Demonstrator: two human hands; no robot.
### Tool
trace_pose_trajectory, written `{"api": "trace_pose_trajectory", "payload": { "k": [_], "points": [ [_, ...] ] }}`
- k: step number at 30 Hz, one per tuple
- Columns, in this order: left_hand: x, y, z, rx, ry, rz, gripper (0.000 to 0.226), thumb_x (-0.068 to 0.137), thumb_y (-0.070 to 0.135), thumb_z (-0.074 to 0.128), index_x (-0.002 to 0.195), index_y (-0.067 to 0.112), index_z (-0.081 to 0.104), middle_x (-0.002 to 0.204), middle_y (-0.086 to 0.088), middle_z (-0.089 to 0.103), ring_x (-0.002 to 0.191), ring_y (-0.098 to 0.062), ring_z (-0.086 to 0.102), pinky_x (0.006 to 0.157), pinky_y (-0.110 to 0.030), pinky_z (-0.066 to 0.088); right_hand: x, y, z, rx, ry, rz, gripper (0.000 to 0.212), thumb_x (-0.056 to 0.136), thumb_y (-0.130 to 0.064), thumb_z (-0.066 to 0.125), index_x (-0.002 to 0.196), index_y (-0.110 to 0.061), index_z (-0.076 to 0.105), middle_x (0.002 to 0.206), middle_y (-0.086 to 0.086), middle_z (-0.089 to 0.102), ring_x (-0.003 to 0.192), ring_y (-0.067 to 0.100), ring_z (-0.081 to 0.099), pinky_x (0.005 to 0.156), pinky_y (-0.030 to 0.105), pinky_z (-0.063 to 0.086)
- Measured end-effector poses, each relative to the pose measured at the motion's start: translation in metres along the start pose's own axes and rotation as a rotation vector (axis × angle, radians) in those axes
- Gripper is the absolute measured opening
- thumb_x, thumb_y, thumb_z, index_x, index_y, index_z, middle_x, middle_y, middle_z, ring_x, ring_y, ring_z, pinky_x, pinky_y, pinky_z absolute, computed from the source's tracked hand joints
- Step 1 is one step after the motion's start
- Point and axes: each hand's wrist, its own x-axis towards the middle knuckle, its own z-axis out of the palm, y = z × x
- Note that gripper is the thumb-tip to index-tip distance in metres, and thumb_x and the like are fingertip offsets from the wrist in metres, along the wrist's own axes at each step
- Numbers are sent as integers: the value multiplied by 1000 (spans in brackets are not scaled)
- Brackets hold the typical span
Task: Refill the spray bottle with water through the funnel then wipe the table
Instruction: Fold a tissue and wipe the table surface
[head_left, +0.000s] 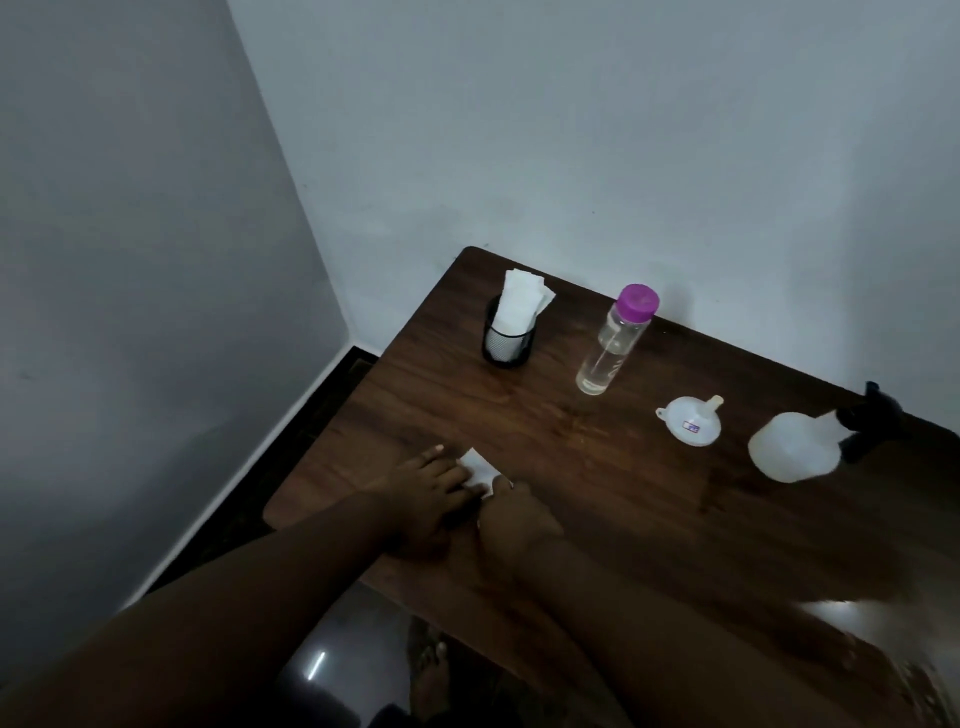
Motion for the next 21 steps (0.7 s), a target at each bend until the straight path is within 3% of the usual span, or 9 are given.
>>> {"api": "trace_pose_trajectory", "payload": {
  "k": [4, 9, 14, 18, 21],
  "points": [
    [-23, 4, 20, -120, 66, -159, 81, 90, 58, 38, 160, 20, 25, 156, -15, 40, 146, -36, 33, 126, -52, 10, 7, -6, -12, -148, 20, -134, 42, 104, -25, 39, 143, -11, 46, 154, 10, 32, 134, 31, 39, 107, 45, 41],
    [-41, 50, 23, -293, 128, -373, 80, 91, 60, 18, 159, 19, 28, 155, -13, 38, 143, -37, 34, 122, -49, 21, 5, -3, -14, -383, 22, -263, 42, 104, -26, 39, 142, -13, 48, 154, 12, 35, 132, 32, 45, 102, 47, 43],
    [-40, 100, 18, -436, 121, -532, 68, 99, 55, 33, 158, 23, 25, 155, -6, 35, 137, -26, 35, 117, -42, 30, 2, 19, -9, -446, 94, -441, 43, 104, -29, 41, 143, -13, 46, 150, 9, 43, 135, 26, 43, 121, 43, 22],
    [-27, 135, 14, -490, 98, -571, 70, 97, 58, 34, 156, 21, 30, 155, -4, 35, 139, -26, 33, 120, -42, 28, -4, 45, -2, -469, 105, -580, 46, 101, -29, 47, 145, -17, 46, 153, 4, 41, 141, 20, 37, 125, 40, 7],
    [-15, 162, 7, -494, 71, -581, 69, 95, 58, 32, 151, 19, 37, 152, -4, 36, 134, -26, 35, 117, -42, 28, -14, 65, 2, -423, 110, -626, 44, 101, -27, 48, 144, -16, 48, 153, 6, 42, 142, 21, 36, 126, 39, 5]
  ]
}}
